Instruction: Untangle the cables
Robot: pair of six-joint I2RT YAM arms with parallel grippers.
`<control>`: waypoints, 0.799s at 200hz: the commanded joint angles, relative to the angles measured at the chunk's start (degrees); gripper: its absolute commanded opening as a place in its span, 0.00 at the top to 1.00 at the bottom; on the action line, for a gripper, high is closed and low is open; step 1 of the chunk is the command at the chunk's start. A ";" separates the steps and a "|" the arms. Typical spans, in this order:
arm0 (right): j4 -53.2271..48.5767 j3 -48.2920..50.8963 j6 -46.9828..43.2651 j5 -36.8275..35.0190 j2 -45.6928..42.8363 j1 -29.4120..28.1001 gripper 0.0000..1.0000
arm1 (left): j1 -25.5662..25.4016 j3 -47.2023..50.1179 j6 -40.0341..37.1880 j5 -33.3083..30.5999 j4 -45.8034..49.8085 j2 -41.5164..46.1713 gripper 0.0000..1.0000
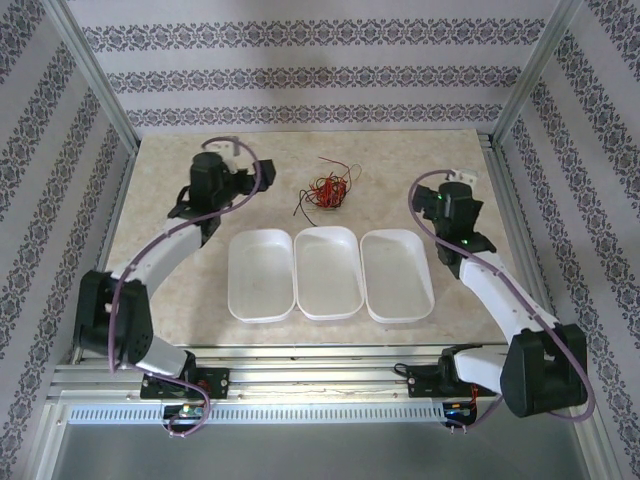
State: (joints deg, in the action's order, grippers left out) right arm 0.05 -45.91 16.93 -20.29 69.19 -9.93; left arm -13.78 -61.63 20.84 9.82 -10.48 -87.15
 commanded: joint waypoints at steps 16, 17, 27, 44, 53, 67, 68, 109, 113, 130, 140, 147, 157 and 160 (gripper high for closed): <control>-12.66 -9.23 3.46 0.41 4.93 -6.30 0.02 | -5.23 -10.97 -4.54 0.92 12.68 -10.39 0.01; -12.77 -9.43 3.50 0.46 5.09 -6.45 0.02 | -5.26 -11.28 -4.65 1.04 12.90 -10.61 0.01; -14.89 -11.80 3.92 1.92 6.69 -7.64 0.02 | -5.73 -13.98 -5.55 1.45 15.70 -13.01 0.01; -18.65 -16.01 5.45 4.46 10.12 -9.07 0.02 | -5.85 -17.68 -6.53 1.63 19.50 -16.68 0.01; -20.44 -18.29 6.39 6.26 12.16 -9.41 0.03 | -5.82 -19.51 -6.45 1.78 21.13 -18.47 0.00; -22.53 -21.48 7.77 8.82 15.19 -9.88 0.07 | -5.86 -21.98 -5.89 2.99 22.58 -21.12 0.01; -22.77 -22.02 7.83 9.03 15.67 -9.98 0.07 | -5.84 -22.10 -5.85 3.09 22.64 -21.34 0.01; -26.93 -32.11 9.26 12.85 25.32 -11.69 0.17 | -6.21 -25.73 -3.22 8.04 22.59 -27.56 0.12; -27.32 -32.96 9.48 13.14 26.21 -11.76 0.18 | -6.34 -26.03 -3.19 8.24 22.53 -28.09 0.12; -28.06 -36.39 9.81 15.18 29.86 -11.93 0.23 | -6.74 -27.76 -2.79 8.51 23.10 -30.55 0.16; -28.39 -38.16 9.90 16.38 31.64 -12.17 0.25 | -6.77 -28.83 -2.31 9.42 23.31 -32.22 0.18; -28.59 -39.60 9.93 16.92 33.03 -12.41 0.27 | -6.87 -29.44 -2.05 10.08 23.23 -33.30 0.19; -28.77 -41.12 9.96 17.37 34.47 -12.76 0.30 | -7.05 -30.44 -1.77 10.70 22.95 -34.76 0.20; -28.81 -41.58 9.90 17.58 34.92 -12.82 0.30 | -7.05 -30.73 -1.69 10.89 22.93 -35.11 0.20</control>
State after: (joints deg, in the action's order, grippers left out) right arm -26.02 -82.89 25.87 -5.87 101.14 -21.67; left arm -19.94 -89.06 17.63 17.80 10.39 -119.33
